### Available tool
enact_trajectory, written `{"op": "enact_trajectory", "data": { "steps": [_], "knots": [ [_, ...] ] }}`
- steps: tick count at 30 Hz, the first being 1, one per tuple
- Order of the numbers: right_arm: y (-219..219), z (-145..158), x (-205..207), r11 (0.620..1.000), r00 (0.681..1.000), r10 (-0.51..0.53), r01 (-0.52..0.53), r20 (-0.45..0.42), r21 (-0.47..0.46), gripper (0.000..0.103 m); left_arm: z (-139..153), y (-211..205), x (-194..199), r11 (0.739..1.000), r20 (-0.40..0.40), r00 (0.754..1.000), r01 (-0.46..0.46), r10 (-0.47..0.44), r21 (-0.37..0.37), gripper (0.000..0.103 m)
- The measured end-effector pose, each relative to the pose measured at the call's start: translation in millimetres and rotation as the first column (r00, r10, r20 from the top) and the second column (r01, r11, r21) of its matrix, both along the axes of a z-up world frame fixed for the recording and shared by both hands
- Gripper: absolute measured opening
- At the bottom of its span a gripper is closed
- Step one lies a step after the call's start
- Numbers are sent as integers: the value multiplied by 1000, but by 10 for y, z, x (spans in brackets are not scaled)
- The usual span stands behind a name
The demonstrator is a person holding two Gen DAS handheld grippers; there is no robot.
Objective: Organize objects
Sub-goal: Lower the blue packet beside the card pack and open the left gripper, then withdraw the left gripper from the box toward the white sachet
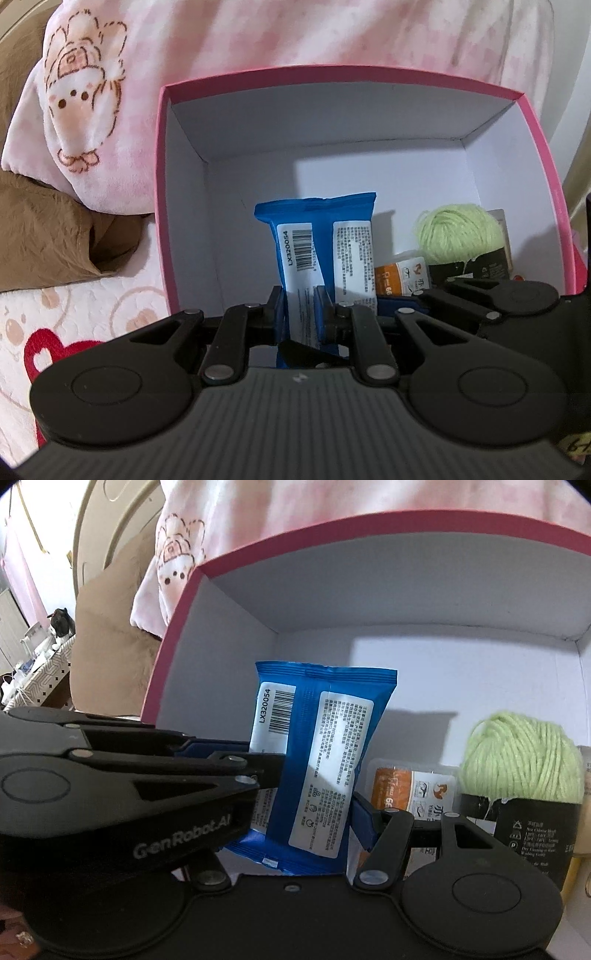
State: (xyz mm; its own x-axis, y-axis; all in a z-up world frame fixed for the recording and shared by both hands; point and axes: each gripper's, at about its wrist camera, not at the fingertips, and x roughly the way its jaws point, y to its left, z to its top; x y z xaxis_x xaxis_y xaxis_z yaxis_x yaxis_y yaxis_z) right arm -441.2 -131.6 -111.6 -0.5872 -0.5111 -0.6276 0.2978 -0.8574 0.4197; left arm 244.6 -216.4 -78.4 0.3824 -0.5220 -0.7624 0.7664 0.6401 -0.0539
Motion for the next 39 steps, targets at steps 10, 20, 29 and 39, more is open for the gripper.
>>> {"op": "enact_trajectory", "data": {
  "steps": [10,20,29,39],
  "knots": [
    [-17,60,-40,1000,999,19,-19,32,16,74,36,23,24,1000,-1,1000,-11,11,-1,17],
    [-36,31,-26,999,999,5,-7,50,52,50,136,126,74,998,-61,998,-14,10,-60,17],
    [-71,-90,-63,987,996,-64,53,68,150,14,193,140,91,997,-114,993,-22,13,-80,17],
    [210,379,379,990,996,-63,54,69,127,27,486,323,-108,997,-130,992,-10,-1,-83,18]
  ]
}}
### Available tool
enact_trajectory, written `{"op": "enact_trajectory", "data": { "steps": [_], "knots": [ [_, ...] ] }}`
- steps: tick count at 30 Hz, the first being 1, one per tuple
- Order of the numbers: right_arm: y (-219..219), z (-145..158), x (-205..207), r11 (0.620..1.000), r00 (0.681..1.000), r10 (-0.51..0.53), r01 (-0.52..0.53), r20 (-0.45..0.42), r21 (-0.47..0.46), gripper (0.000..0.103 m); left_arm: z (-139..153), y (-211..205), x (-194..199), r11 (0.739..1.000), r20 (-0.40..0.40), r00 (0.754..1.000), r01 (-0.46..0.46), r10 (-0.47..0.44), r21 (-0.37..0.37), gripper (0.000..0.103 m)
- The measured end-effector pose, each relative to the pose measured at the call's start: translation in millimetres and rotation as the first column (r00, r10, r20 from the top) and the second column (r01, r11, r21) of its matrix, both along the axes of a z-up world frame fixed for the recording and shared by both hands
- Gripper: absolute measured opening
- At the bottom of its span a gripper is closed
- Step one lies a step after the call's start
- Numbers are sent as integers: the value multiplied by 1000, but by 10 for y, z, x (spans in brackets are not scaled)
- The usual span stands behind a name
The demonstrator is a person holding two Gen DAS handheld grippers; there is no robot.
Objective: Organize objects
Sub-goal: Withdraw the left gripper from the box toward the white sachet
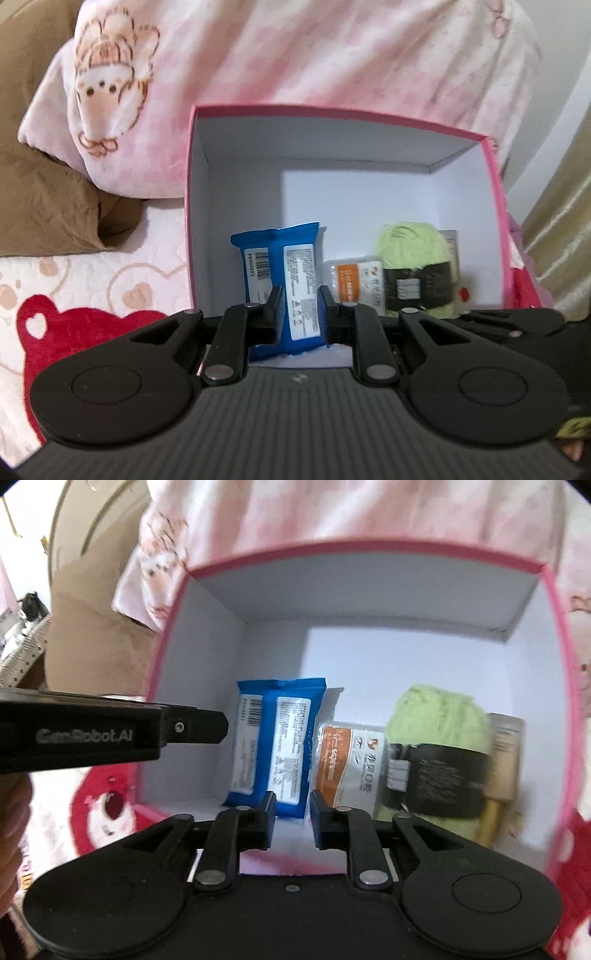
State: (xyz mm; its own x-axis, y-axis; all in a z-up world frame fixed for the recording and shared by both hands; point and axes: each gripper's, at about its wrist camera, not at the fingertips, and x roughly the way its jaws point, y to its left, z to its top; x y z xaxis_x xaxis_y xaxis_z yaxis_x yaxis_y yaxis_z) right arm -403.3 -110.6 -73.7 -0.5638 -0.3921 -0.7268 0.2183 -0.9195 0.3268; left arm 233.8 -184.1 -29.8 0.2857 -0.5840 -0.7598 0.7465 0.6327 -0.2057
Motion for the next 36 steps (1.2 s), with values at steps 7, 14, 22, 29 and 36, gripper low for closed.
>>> {"op": "enact_trajectory", "data": {
  "steps": [7,14,22,29,36],
  "knots": [
    [96,476,565,1000,998,22,-21,-60,5,41,399,257,-303,999,35,999,37,-38,26,30],
    [53,858,1115,993,991,94,-87,-92,76,54,649,595,-610,993,61,994,91,-96,79,41],
    [-9,1142,1665,983,984,163,-155,-74,104,65,784,1058,-807,990,58,995,76,-83,120,50],
    [-84,1134,2051,969,974,224,-219,-38,114,73,837,1407,-966,991,13,995,101,-103,82,67],
    [-125,766,2205,973,975,215,-218,51,76,82,491,1465,-1195,982,-60,987,157,-151,108,69]
  ]
}}
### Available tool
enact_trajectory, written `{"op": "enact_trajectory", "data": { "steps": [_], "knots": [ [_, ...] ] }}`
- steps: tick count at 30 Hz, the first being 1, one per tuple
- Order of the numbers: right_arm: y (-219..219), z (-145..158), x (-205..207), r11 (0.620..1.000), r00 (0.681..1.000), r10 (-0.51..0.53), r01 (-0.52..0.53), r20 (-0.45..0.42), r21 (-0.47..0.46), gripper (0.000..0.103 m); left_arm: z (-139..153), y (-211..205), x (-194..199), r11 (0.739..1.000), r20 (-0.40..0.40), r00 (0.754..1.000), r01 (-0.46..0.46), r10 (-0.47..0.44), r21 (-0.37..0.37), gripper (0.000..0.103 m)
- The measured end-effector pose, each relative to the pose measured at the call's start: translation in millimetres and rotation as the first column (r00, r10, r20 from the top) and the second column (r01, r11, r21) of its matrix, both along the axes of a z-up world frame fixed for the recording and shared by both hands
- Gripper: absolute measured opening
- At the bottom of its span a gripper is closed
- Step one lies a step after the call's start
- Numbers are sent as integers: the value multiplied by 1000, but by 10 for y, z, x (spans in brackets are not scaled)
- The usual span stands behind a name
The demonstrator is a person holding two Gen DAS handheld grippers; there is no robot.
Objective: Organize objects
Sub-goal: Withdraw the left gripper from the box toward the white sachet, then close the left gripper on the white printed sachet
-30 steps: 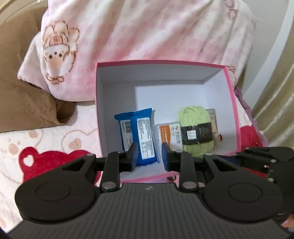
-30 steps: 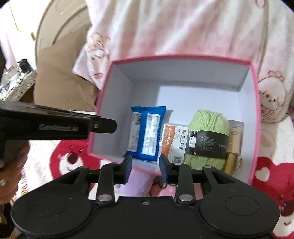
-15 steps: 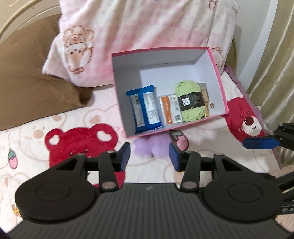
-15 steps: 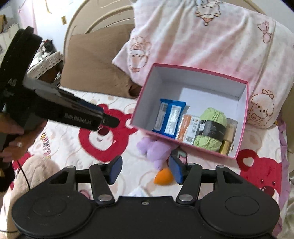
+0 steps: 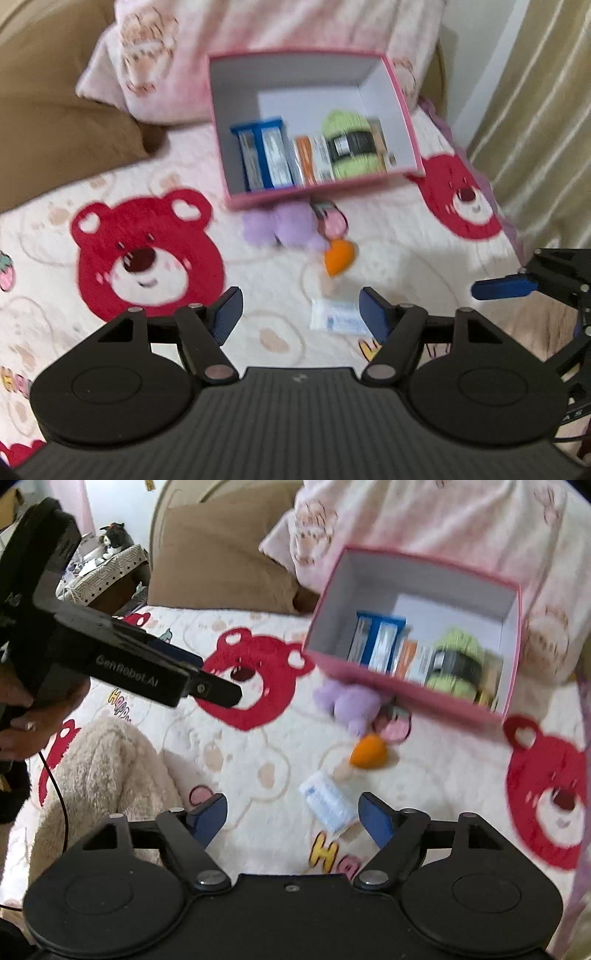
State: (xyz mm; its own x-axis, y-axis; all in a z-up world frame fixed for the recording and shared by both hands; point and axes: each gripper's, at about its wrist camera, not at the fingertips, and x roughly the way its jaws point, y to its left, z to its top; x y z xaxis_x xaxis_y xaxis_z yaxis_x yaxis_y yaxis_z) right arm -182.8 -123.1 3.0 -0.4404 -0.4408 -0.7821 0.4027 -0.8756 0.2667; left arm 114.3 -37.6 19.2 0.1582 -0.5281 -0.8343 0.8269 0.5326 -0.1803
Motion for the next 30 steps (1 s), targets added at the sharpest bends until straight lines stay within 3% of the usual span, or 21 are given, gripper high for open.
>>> {"op": "enact_trajectory", "data": {
  "steps": [7,13,18,23,25,28,30],
  "knots": [
    [47,-498,-103,986,985,-115,129,130,-107,83,-518,-242,-20,999,-141,990,16,-12,28,71],
    [69,-965,-315,945,937,-220,273,272,-177,83,-919,-471,41,998,-193,981,17,-6,59,68],
    [42,-1328,-450,916,884,-329,384,331,-115,83,-1184,-564,134,999,-236,971,-23,31,36,65],
    [1,-1609,-521,884,820,-414,466,395,-41,83,-1427,-619,193,999,-285,957,-47,53,28,54],
    [-66,-1645,-545,890,830,-419,455,368,-12,83,-1515,-639,204,998,-310,949,-54,60,28,48],
    [-182,-1624,-570,913,872,-394,408,292,16,83,-1615,-653,193,998,-350,935,-65,63,6,40],
    [-227,-1641,-575,923,889,-377,384,258,25,76,-1628,-655,166,998,-339,939,-67,62,-4,38]
  ]
}}
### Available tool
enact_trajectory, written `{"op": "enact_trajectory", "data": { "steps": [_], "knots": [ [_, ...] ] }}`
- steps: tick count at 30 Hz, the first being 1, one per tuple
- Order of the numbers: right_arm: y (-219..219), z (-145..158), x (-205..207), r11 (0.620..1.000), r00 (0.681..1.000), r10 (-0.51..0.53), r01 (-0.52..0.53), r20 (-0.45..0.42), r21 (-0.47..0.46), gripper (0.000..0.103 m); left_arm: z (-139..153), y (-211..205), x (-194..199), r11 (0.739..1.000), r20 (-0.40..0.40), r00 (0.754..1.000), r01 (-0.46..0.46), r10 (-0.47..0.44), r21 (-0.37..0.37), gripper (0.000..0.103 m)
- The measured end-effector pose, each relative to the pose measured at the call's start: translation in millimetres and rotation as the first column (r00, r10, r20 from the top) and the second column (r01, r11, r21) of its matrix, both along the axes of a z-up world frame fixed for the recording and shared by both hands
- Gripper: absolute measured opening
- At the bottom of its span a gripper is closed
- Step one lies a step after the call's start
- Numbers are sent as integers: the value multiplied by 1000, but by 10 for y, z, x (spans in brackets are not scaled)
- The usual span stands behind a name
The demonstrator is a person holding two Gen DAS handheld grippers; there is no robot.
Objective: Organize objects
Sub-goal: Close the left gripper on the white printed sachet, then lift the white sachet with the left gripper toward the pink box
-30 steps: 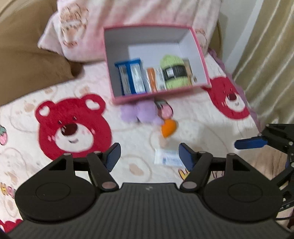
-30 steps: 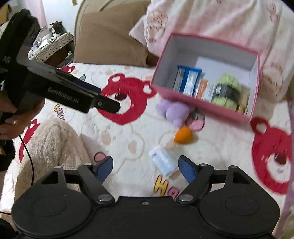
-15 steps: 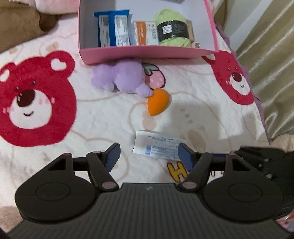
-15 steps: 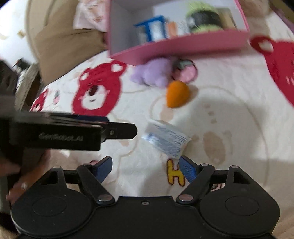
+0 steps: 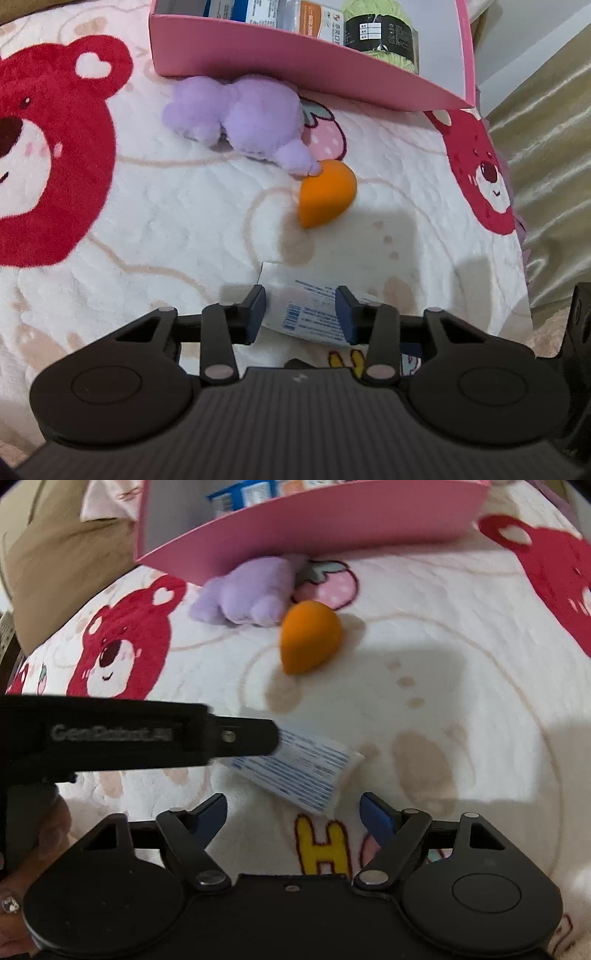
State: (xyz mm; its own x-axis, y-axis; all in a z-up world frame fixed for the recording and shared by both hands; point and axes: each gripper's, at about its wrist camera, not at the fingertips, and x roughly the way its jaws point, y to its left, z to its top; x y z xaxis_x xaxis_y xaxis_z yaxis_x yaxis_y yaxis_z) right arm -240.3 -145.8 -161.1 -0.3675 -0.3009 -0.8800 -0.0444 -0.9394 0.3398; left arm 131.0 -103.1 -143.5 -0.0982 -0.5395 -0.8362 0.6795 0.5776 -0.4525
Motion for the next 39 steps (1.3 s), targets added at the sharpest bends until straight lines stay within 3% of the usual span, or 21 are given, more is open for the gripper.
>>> {"op": "enact_trajectory", "data": {
  "steps": [2,5,12,14,20,32,39],
  "knots": [
    [-7,-3,5,999,1000,15,-14,-20,38,62,1,10,-20,1000,3,1000,11,-11,-16,33],
    [56,34,14,999,999,12,-10,-30,39,60,-4,54,-36,999,-16,1000,-1,1,-32,33],
    [17,173,110,997,996,41,-36,-75,74,64,138,222,-129,996,-25,999,-32,29,-86,33],
    [3,255,153,996,994,54,-46,-100,80,71,247,271,-162,993,-15,999,-31,29,-118,33],
    [-2,523,273,990,974,88,-62,-210,126,73,509,387,-258,981,25,999,-39,44,-192,33],
    [13,1042,403,978,908,167,-101,-385,184,71,1044,564,-340,952,122,989,-41,81,-304,33],
    [24,1418,357,966,861,224,-132,-457,224,67,1403,513,-328,952,182,979,-37,96,-303,33]
  ]
}}
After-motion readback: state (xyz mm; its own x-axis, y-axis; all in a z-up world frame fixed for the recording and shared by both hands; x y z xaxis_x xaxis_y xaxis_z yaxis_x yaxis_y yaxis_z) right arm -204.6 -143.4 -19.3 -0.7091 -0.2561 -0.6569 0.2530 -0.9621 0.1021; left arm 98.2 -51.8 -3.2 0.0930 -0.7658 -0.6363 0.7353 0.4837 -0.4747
